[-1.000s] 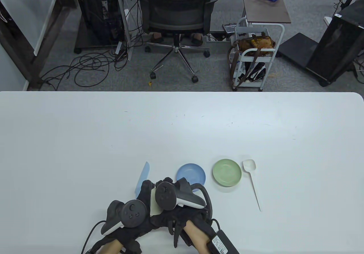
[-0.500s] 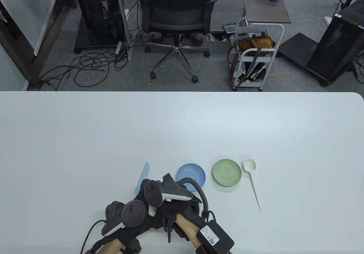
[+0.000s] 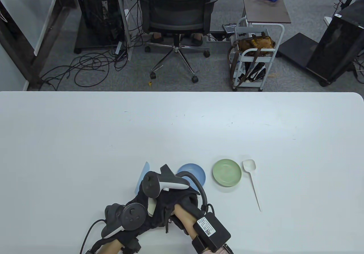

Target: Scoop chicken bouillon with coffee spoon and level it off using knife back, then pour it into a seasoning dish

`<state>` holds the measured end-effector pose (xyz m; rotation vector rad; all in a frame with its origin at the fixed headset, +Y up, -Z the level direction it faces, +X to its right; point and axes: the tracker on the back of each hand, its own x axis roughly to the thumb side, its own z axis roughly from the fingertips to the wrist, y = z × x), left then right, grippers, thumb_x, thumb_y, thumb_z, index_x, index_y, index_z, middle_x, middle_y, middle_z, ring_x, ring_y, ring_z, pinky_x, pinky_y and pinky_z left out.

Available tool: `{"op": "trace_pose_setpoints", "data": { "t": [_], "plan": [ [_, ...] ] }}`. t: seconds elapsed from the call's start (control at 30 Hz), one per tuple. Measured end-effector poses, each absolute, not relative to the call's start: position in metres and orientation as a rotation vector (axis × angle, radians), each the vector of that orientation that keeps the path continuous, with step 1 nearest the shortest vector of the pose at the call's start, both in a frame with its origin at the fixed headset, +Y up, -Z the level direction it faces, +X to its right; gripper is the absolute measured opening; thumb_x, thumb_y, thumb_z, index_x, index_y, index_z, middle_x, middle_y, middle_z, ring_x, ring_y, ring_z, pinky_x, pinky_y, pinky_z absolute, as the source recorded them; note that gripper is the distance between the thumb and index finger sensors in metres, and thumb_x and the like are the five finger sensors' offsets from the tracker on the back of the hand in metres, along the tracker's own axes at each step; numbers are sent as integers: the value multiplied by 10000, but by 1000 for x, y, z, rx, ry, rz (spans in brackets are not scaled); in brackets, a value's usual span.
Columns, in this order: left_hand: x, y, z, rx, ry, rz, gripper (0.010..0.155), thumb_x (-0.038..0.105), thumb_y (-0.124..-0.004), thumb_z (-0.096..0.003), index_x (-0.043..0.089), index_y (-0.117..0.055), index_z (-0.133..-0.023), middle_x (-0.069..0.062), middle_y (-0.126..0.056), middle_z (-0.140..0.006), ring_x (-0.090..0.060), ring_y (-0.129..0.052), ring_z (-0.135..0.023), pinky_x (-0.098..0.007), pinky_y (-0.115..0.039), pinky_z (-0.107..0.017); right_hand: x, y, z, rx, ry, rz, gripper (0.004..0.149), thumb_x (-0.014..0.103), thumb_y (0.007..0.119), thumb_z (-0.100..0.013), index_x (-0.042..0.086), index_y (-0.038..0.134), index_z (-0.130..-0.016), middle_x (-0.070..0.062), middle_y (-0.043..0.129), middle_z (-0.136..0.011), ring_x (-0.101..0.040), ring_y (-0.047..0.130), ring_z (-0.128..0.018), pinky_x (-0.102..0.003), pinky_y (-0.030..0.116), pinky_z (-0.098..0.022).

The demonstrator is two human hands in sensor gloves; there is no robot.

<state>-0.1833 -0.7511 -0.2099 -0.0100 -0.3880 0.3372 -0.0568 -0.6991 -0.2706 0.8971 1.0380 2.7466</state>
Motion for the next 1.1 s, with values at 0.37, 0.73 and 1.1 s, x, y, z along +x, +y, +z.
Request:
{"op": "trace_pose_setpoints", "data": {
  "t": [0.37,0.73,1.1],
  "plan": [
    [-185,-754,-211,-53,-386,382,1359,614,-950,-239,8,-14,-1016,-135,-561,-1071,-282,-750,-999,-396,-697,-695,-33,-701,-285,923,1038,2390,1125,546,916,-332,-7,169,-966,-344,185,-950,-605,403,-854,-786,352,-643],
    [-185,-754,-211,-62,-386,370,1347,616,-937,-252,13,-7,-1016,-143,-545,-1075,-290,-739,-1003,-399,-694,-694,55,-670,-271,756,668,2465,1103,477,935,-347,9,155,-971,-331,145,-979,-609,373,-872,-773,362,-641],
    [-184,-754,-211,-62,-388,366,1340,620,-928,-256,14,-5,-1014,-143,-541,-1076,-291,-735,-1003,-401,-696,-689,99,-748,-231,679,763,2730,1096,519,895,-350,37,126,-965,-300,135,-993,-583,327,-899,-753,337,-661]
  ]
}}
